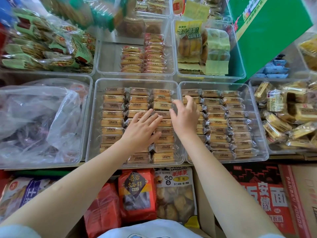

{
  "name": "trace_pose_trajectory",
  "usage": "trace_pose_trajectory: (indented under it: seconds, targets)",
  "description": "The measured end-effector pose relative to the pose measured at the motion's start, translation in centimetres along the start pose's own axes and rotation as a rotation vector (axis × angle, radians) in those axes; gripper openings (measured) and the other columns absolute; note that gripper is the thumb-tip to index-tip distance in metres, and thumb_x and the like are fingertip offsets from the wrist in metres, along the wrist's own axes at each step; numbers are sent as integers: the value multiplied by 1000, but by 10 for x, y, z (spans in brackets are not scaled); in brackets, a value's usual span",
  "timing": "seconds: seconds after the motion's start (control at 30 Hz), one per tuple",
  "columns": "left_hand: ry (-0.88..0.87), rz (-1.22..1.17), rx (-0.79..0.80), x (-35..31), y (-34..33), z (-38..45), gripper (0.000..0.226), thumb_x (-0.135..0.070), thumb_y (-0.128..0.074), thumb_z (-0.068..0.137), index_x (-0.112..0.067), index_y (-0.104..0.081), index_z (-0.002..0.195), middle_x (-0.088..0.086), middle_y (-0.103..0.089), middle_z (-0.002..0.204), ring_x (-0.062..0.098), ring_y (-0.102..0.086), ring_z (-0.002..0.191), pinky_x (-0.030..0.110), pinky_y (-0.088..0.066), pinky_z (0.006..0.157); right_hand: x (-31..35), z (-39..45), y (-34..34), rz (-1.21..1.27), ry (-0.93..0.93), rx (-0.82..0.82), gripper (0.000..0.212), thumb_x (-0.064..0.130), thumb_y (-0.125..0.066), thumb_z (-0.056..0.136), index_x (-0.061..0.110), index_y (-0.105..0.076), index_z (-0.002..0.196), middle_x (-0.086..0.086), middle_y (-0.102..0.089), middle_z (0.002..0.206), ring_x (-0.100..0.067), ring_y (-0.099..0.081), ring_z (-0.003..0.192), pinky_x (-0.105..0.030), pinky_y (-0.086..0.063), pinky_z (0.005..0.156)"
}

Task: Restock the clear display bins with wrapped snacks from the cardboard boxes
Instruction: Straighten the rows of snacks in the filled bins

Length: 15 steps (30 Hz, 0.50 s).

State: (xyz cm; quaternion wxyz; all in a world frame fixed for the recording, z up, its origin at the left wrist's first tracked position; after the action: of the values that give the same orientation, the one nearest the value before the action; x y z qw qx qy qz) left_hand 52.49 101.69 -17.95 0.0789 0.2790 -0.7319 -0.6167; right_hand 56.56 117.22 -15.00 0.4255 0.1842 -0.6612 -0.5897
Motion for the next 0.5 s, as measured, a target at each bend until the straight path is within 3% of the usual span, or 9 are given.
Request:
trace_pose_trajectory:
  seconds: [0.1,0.27,0.5]
  targets:
    - [24,-23,-43,2,7,7,66,-54,-25,104,-20,-18,161,2,-18,167,21,-4,156,44,-2,124,2,17,-3,-167,17,80,25,25,-59,98,19,-64,121,-17,-42,148,-34,-39,136,-48,-35,102]
    - [115,22,42,6,13,35,73,-56,-19,104,-15,0,161,5,10,168,22,16,154,44,3,126,9,25,-14,-330,38,154,17,23,-56,100,18,-65,114,-17,-34,154,-34,-27,144,-48,-31,109]
    - [118,106,78,7,-1,31,77,-63,-8,101,-15,3,161,3,9,168,21,19,153,47,9,124,10,28,-14,-316,45,103,15,13,-58,96,12,-72,103,-15,-43,148,-34,-32,139,-45,-34,102]
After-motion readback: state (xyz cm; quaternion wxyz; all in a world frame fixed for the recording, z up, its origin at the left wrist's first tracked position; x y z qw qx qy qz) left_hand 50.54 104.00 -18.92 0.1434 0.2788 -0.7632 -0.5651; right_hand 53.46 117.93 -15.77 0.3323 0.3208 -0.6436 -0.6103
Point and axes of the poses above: each hand's wrist, its own z-axis towards the middle knuckle, its own y-axis out of the back of the hand, x = y × z, the point moved 6 cm from there along z, towards the middle knuckle
